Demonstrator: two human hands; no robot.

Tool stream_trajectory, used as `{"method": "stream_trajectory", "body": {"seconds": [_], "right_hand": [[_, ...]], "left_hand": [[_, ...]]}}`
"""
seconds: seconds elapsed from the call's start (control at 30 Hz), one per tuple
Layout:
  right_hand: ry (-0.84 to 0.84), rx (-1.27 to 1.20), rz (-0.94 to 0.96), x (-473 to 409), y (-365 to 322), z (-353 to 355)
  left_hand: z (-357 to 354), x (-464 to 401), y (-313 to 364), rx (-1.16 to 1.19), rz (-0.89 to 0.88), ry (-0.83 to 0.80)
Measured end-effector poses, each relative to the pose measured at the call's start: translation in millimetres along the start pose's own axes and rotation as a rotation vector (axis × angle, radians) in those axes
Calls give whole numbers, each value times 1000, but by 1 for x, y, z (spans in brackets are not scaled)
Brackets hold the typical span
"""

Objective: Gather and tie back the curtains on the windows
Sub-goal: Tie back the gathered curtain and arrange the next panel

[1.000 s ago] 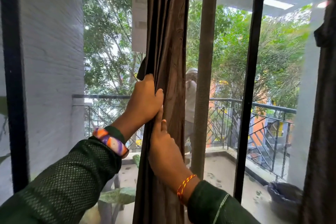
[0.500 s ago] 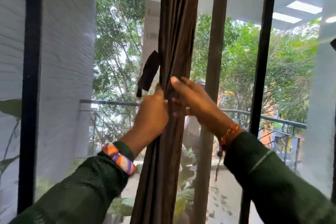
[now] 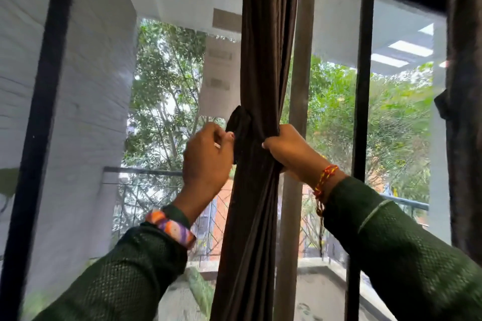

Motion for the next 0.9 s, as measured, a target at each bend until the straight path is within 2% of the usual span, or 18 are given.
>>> {"method": "stream_trajectory", "body": {"seconds": [0.07, 0.17, 0.3, 0.47, 0.57, 0.67, 0.73, 0.8, 0.9], "right_hand": [[-9, -14, -8, 2, -2, 0], [-33, -19, -1, 1, -4, -1], [-33, 53, 51, -3, -7, -2], [-30, 103, 64, 0, -8, -1], [15, 184, 100, 1, -12, 2], [28, 381, 177, 2, -23, -1], [29, 489, 254, 6, -36, -9], [12, 530, 338, 8, -44, -22], [-82, 511, 406, 5, -43, -32]], "left_hand": [[2, -20, -7, 11, 77, 17], [-15, -41, -9, 145, 189, -164], [-35, -59, -2, 177, 281, -318], [-35, -75, 6, -5, 256, -322], [-35, -72, 16, 50, 351, -370], [-43, -56, 38, 348, 484, -653], [-51, -47, 53, 344, 425, -822], [-57, -45, 58, 162, 368, -782], [-52, -57, 55, -120, 302, -542]]}}
Point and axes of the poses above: each hand's wrist, its own x-axis away from the middle knuckle, its own z-axis out of the back of the hand, y = z × x, the point moved 7 cm from there along -x, towards the middle knuckle, and after that the axes turned 7 degrees about z, right-handed, at the moved point
